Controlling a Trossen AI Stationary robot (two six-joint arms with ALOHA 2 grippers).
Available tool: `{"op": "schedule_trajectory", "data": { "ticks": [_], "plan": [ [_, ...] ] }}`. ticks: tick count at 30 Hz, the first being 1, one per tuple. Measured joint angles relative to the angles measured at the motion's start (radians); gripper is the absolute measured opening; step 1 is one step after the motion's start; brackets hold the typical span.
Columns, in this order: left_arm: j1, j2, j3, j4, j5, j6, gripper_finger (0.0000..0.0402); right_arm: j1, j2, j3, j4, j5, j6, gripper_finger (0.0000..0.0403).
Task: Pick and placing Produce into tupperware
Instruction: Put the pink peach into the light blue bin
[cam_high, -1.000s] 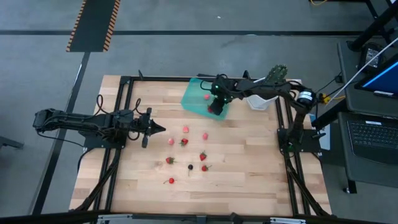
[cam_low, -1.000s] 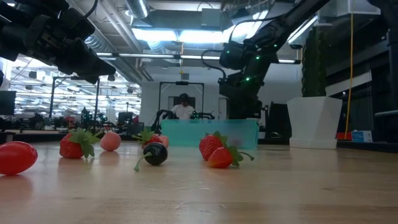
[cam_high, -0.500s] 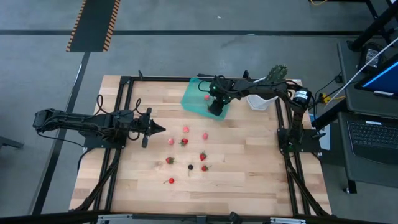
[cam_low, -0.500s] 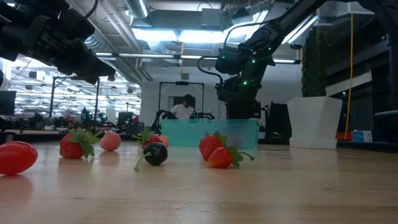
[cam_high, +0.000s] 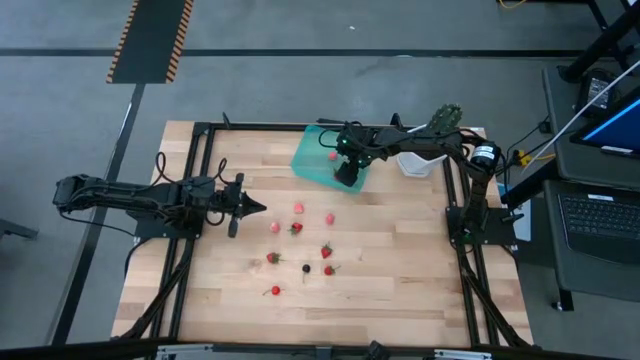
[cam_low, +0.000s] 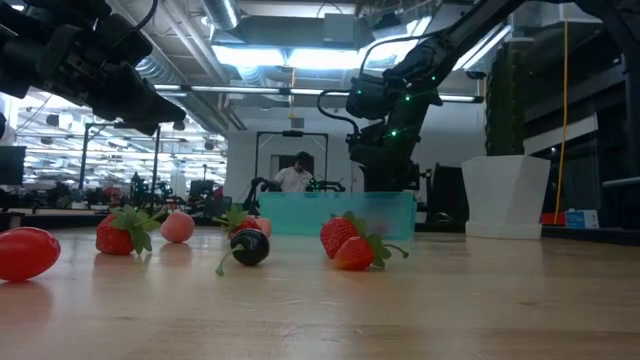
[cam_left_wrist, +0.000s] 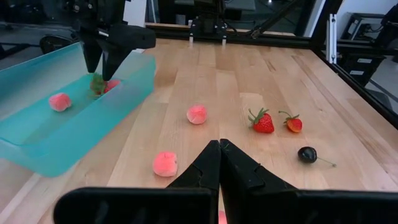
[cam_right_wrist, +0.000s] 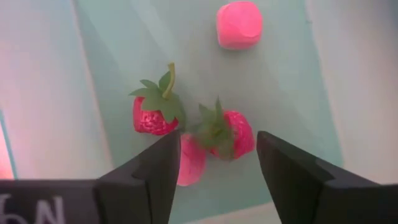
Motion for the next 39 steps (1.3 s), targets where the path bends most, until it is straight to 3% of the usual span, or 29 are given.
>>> {"op": "schedule_trajectory", "data": {
  "ticks": [11,20,31,39],
  "plan": [
    [0.0,0.0,0.0,0.0,0.0,0.0,0.0,0.0,0.0,0.0,0.0,0.0,0.049,0.0196],
    [0.0,0.0,0.0,0.035,0.0,0.0,0.0,0.016,-0.023,-0.002,-0.002,0.002,-0.001,0.0196],
    [0.0,0.0,0.0,0.063,0.0,0.014,0.0,0.171,-0.239,-0.037,0.01,0.045,-0.03,0.0196],
    [-0.005,0.0,0.0,0.093,0.0,0.012,0.0,0.308,-0.483,-0.315,0.292,0.071,-0.002,0.0196]
  ]
}}
